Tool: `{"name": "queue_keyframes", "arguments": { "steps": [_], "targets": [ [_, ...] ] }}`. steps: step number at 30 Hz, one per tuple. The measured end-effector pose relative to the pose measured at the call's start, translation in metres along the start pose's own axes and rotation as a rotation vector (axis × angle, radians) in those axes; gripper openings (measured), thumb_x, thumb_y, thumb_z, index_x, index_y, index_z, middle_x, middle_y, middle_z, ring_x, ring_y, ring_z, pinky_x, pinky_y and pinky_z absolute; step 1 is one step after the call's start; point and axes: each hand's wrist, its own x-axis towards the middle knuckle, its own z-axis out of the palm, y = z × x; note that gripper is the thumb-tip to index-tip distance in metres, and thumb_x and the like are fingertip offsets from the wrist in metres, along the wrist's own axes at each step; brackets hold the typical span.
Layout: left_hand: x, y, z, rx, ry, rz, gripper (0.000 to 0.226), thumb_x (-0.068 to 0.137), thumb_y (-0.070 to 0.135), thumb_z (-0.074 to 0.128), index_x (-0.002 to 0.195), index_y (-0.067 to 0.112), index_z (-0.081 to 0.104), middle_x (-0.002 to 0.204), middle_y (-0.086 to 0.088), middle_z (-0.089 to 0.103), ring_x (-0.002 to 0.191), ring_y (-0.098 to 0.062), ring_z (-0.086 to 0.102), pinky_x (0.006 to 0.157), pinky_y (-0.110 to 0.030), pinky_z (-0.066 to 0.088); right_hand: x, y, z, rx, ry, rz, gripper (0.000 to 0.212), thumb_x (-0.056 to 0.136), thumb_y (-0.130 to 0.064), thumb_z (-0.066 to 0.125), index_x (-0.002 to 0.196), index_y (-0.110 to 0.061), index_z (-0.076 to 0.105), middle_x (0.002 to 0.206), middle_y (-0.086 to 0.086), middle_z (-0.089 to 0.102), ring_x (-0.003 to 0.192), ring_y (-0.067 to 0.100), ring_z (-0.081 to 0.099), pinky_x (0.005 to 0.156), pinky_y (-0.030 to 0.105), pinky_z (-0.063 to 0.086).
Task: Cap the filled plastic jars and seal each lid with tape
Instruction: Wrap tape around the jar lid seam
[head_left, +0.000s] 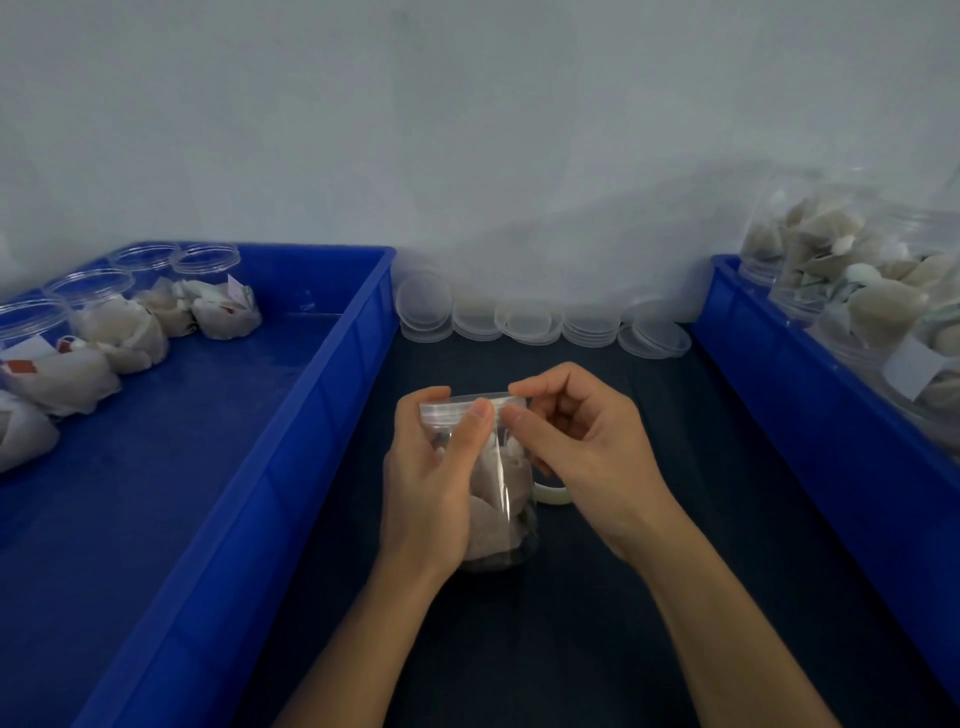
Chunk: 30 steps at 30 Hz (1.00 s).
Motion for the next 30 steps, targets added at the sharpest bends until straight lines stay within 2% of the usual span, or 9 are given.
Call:
{"name": "queue_keyframes", "arguments": {
  "steps": [2,6,10,15,19,21,25,30],
  "targets": [
    [0.0003,-0.0007,-0.0012,0.008,-0.010,-0.006,0.060,0.080,0.071,0.063,0.127,0.034,0.056,0.109,0.017,0.074,0.098,-0.010,0.076,0.077,-0.028,0.059,0.0000,0.0002,-0.0005,-0.006,-0.011,-0.008,0.012,0.093,-0.006,0.078,0.099,-0.015,0.073,0.077,0.004,0.068,0.067,0.012,0.061,0.061,0.021,0.050],
    [0.0023,-0.0013,-0.0039,0.013,-0.030,-0.028,0.064,0.077,0.072,0.063,0.128,0.035,0.056,0.109,0.017,0.073,0.098,-0.011,0.076,0.074,-0.027,0.061,-0.0004,0.0005,-0.0028,-0.038,-0.030,-0.026,0.012,0.095,-0.007,0.076,0.101,-0.016,0.073,0.081,0.011,0.069,0.068,0.013,0.062,0.062,0.022,0.050],
    [0.0027,-0.0027,-0.0060,-0.024,-0.059,-0.027,0.064,0.079,0.065,0.064,0.131,0.029,0.056,0.111,0.012,0.074,0.100,-0.015,0.076,0.076,-0.022,0.060,-0.0003,0.0016,-0.0040,-0.030,-0.029,-0.037,0.016,0.094,-0.004,0.076,0.104,-0.016,0.074,0.082,0.012,0.070,0.070,0.014,0.063,0.064,0.023,0.052],
    [0.0028,-0.0040,-0.0088,-0.039,-0.074,-0.021,0.063,0.079,0.061,0.061,0.131,0.026,0.056,0.108,0.009,0.076,0.097,-0.017,0.077,0.076,-0.025,0.061,0.0001,0.0034,-0.0003,-0.086,-0.043,-0.078,0.018,0.094,-0.004,0.076,0.104,-0.018,0.072,0.079,0.000,0.069,0.071,0.013,0.065,0.066,0.024,0.055],
    [0.0028,-0.0045,-0.0083,-0.032,-0.083,-0.012,0.061,0.079,0.060,0.060,0.131,0.028,0.057,0.109,0.012,0.075,0.098,-0.014,0.076,0.078,-0.022,0.060,-0.0011,0.0046,0.0000,-0.041,-0.027,-0.068,0.015,0.093,-0.006,0.076,0.098,-0.019,0.071,0.080,0.008,0.068,0.071,0.015,0.063,0.064,0.023,0.053],
    [0.0030,-0.0043,-0.0073,-0.037,-0.086,-0.018,0.060,0.079,0.060,0.060,0.130,0.028,0.057,0.109,0.012,0.075,0.098,-0.015,0.076,0.076,-0.022,0.060,-0.0009,0.0041,0.0004,-0.066,-0.024,-0.076,0.014,0.093,-0.006,0.076,0.097,-0.018,0.070,0.080,0.006,0.069,0.071,0.014,0.064,0.065,0.023,0.053],
    [0.0026,-0.0033,-0.0091,-0.042,-0.060,-0.029,0.061,0.077,0.062,0.060,0.129,0.030,0.059,0.109,0.006,0.076,0.098,-0.019,0.077,0.073,-0.029,0.062,-0.0016,0.0014,0.0021,-0.096,-0.029,-0.078,0.014,0.093,-0.008,0.075,0.098,-0.019,0.069,0.081,0.001,0.069,0.073,0.012,0.064,0.067,0.024,0.055],
    [0.0035,-0.0066,-0.0084,0.015,-0.041,-0.016,0.034,0.087,0.055,0.053,0.119,0.048,0.064,0.113,0.013,0.074,0.098,-0.015,0.076,0.078,-0.038,0.058,-0.0033,0.0002,-0.0002,-0.099,-0.050,-0.026,0.013,0.094,-0.014,0.073,0.098,-0.026,0.067,0.087,0.000,0.070,0.076,0.010,0.066,0.068,0.026,0.057]
  ]
}}
